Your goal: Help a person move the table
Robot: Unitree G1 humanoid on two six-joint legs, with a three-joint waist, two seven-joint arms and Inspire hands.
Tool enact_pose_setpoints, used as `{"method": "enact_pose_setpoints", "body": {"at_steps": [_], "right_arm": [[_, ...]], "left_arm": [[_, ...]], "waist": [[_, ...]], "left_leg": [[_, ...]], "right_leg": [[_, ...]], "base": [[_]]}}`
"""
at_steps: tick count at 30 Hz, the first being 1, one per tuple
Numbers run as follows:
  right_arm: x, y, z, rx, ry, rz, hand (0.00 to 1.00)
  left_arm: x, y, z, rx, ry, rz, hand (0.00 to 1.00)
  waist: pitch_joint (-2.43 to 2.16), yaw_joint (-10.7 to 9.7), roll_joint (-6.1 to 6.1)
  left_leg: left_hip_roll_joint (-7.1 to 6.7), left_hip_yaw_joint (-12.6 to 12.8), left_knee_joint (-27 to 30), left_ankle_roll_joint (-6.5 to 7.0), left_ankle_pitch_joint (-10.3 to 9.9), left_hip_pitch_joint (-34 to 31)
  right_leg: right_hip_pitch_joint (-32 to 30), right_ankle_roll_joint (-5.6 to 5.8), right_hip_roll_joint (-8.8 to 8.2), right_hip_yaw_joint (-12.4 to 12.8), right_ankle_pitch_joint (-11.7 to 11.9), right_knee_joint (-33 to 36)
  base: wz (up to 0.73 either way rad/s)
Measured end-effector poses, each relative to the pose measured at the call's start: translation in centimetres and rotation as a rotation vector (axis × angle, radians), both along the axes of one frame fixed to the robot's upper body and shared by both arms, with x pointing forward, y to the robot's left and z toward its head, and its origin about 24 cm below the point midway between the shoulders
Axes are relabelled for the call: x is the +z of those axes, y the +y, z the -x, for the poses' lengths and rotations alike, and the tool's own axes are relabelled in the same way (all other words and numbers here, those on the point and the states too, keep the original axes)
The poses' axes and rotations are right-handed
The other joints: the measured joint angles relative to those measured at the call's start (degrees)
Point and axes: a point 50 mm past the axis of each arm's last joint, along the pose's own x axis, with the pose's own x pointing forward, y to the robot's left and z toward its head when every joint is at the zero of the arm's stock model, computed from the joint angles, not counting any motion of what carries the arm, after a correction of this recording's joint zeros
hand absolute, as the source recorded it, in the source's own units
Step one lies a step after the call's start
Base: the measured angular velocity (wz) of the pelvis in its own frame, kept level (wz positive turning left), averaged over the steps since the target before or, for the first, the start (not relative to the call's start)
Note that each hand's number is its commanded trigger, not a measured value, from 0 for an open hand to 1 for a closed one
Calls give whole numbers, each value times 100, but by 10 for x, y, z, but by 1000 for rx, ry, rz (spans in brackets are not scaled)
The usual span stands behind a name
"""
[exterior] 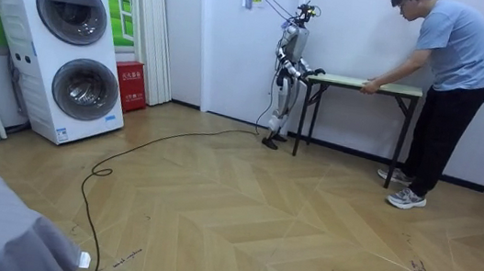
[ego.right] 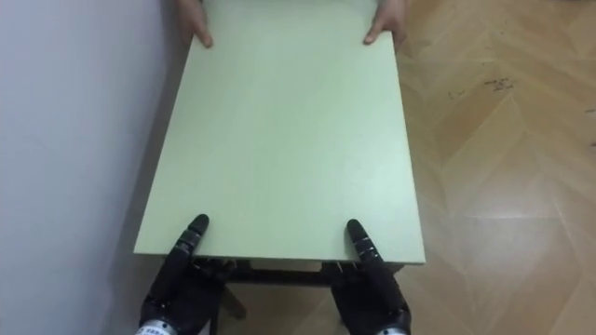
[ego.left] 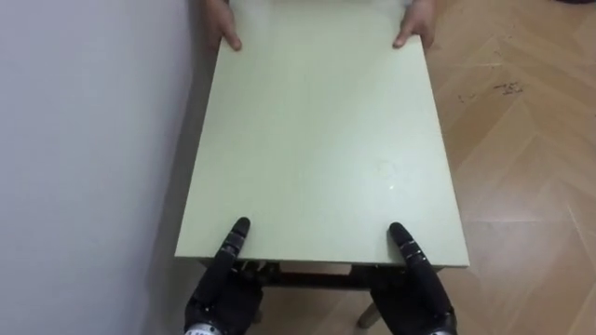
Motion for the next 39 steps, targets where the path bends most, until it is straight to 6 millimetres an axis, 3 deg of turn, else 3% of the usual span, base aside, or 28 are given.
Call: {"method": "enact_pose_setpoints", "body": {"at_steps": [5,9,12,14,15,16,17,22,26,29,39], "right_arm": [[0,1,-1,0,-4,0,100],[0,2,0,0,-3,2,100],[-4,2,1,-2,-2,-1,100],[-4,2,1,-1,-4,-2,100],[-4,2,2,-1,-3,-2,73],[-4,2,2,-2,-1,-2,54],[-5,2,2,-1,2,-2,1],[-8,1,4,9,13,24,0],[-7,0,3,71,-17,108,0],[-6,-2,3,91,-38,127,0],[-9,-3,7,159,-114,133,0]], "left_arm": [[1,0,-1,0,-6,-3,100],[1,0,-1,0,-6,-7,78],[0,0,0,-4,-1,-14,69],[-1,1,0,-9,0,-24,56],[-1,1,0,-10,1,-27,40],[-1,1,0,-11,1,-29,21],[-2,1,0,-43,-4,-79,0],[0,9,1,-164,-72,-213,0],[1,9,1,-206,-110,-241,0],[0,9,2,-217,-112,-258,0],[-13,12,11,-249,-68,-290,0]], "waist": [[-5,11,-35],[-5,26,-35],[-8,20,-36],[-11,24,-37],[-13,25,-34],[-14,22,-32],[-16,20,-29],[-85,35,40],[-148,71,-25],[-152,162,-58],[-160,165,-56]], "left_leg": [[-13,-1,10,0,0,-58],[29,-4,13,1,-1,-71],[58,-7,17,1,0,-56],[64,-15,19,0,0,-63],[66,-16,20,0,0,-61],[69,-18,26,0,0,-54],[69,-17,28,0,0,-43],[64,-17,22,0,0,39],[68,-12,15,0,0,138],[91,-31,-10,12,-8,201],[80,-40,70,65,15,226]], "right_leg": [[124,0,83,218,0,-351],[127,0,135,237,0,-362],[206,0,177,237,0,-413],[220,-1,204,238,0,-439],[225,-1,208,238,0,-440],[244,-1,213,238,0,-444],[270,-2,214,237,0,-449],[341,-2,199,234,-1,-448],[450,-3,204,225,-1,-450],[510,-12,206,209,-6,-459],[650,-75,207,217,32,-573]], "base": [[2],[4],[14],[6],[3],[6],[6],[0],[0],[0],[0]]}}
